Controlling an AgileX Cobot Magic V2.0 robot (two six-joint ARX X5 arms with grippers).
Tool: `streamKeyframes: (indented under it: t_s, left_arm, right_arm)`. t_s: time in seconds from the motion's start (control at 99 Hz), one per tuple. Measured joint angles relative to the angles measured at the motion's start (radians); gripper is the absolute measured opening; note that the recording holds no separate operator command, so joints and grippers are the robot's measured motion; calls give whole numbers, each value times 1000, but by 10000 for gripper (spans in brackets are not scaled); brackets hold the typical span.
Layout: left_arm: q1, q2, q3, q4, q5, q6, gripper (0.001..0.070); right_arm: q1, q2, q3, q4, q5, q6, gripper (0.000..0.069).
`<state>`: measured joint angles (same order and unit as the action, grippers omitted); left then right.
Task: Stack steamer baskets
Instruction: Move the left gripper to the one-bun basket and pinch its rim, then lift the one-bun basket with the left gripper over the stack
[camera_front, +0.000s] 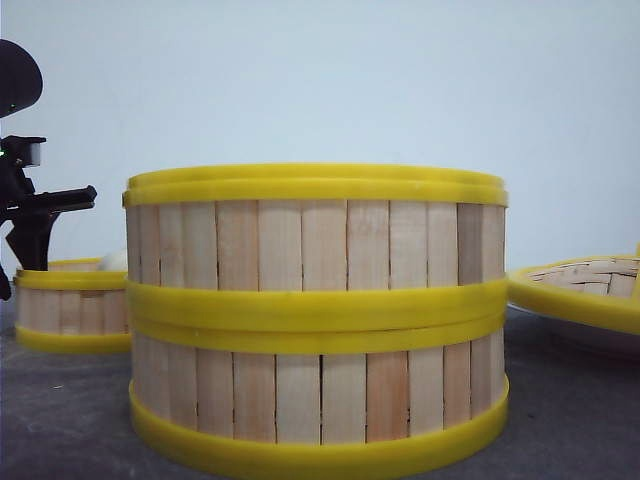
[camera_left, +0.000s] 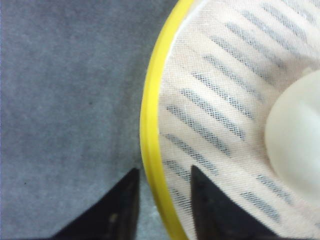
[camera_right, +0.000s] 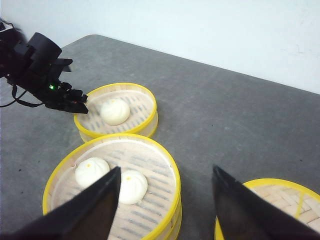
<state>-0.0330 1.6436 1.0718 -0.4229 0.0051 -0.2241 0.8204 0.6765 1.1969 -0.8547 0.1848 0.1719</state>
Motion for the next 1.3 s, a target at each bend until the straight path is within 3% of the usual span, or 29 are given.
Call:
streamKeyframes:
  t_s: [0.253,0.445,0.566,0.92,1.031,1.182,1.303]
  left_arm:
    - [16,0,3,-10,-6,-10,46]
    - [30,1,22,-39,-4,-9,36]
    - [50,1,63,-55,30,-9,35]
    - [97,-163,233,-135,173,-5,35]
    - [101,-233,290,-181,267,-6,35]
    - [86,-307,342,-284,449,5,35]
    - [21,-352,344,-365,480,32,35]
  right_arm:
    - [0,0,0,6,0,0,338]
    - [0,0,0,6,0,-3,338]
    - [0,0,0,6,2,-11,338]
    - [0,0,0,6,3,-16,338]
    - [0,0,0,6,3,-18,338]
    - [0,0,0,6,3,-18,338]
    - [1,0,0,6,3,-18,338]
